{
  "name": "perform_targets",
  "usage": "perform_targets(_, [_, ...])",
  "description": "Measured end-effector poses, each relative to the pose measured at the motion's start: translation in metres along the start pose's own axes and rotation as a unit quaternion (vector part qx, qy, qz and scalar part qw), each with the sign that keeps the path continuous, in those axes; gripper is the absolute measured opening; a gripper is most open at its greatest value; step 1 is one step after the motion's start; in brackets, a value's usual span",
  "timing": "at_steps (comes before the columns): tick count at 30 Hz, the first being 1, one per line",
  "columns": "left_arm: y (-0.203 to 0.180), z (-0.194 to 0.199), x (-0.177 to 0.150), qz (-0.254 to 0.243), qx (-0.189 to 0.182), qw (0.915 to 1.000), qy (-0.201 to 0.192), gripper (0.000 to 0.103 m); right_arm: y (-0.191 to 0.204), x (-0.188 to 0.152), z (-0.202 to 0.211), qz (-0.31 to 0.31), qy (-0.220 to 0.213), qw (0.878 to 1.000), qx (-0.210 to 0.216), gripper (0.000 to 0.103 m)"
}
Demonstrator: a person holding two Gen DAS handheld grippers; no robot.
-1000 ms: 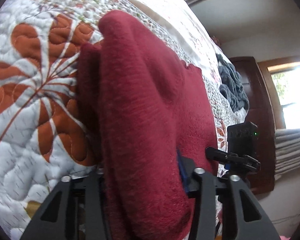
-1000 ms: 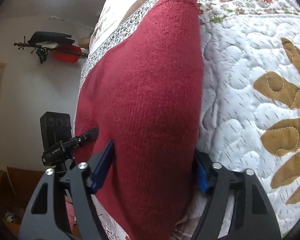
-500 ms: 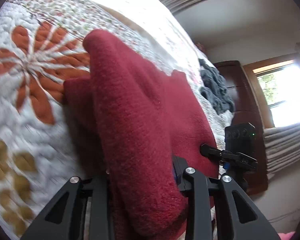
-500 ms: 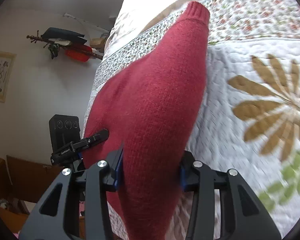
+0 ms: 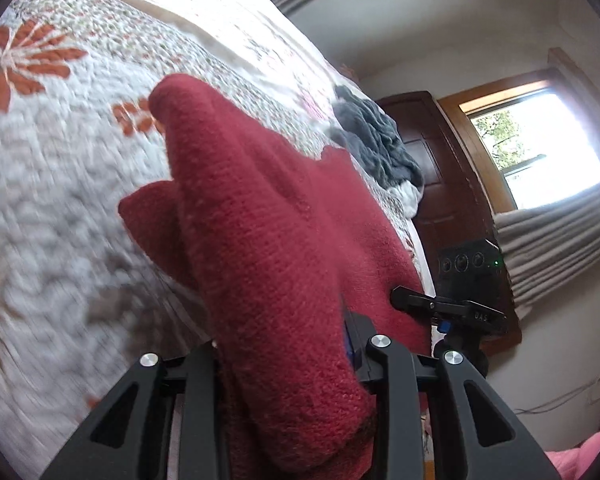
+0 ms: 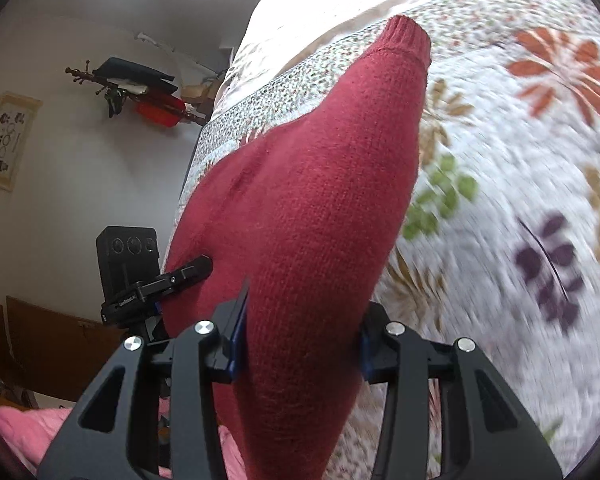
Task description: Fold small clothes
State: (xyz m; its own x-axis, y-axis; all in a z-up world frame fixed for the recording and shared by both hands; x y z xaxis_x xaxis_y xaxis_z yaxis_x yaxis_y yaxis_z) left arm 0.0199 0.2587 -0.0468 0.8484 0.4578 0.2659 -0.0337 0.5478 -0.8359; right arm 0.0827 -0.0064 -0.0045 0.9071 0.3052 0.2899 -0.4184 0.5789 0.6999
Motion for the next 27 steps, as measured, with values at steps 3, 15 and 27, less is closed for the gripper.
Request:
perform_targets(3, [-0.013,-0.012,-0.027,-0.005,0.006,0.9999,0.006,0.03,-0.006,-0.026,0.011,-0.001,-0.001,1.0,-0.003,0.041])
perform_targets(15, [0.021,-0.041,-0.106,-0.036,0.081,0.9952,0.04,0.031,-0.064,-0.112,-0.017,-0.032,0.021,0.999,-0.021,0.041])
perform_targets(27, [0.035,-0.033,-0.118,-0.026,0.114,0.9915,0.057,0.05,-0.088,-0.157,0.001,-0.087,-0.011,0.996,-0.007,0.071])
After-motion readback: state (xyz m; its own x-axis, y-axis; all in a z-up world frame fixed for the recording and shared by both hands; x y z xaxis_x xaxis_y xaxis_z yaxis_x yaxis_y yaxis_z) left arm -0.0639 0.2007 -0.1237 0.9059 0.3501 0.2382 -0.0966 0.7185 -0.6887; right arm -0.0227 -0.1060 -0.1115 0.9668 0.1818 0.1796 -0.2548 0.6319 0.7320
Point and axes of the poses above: each gripper's, at about its wrist camera, not at the fingertips, and z roughly against the way its jaws point, y to its left, x to its top, the point moved 2 cm from there along -z, roughly the way its jaws point, and after that the axes turned 6 degrees about z, right-handed, at the moved point
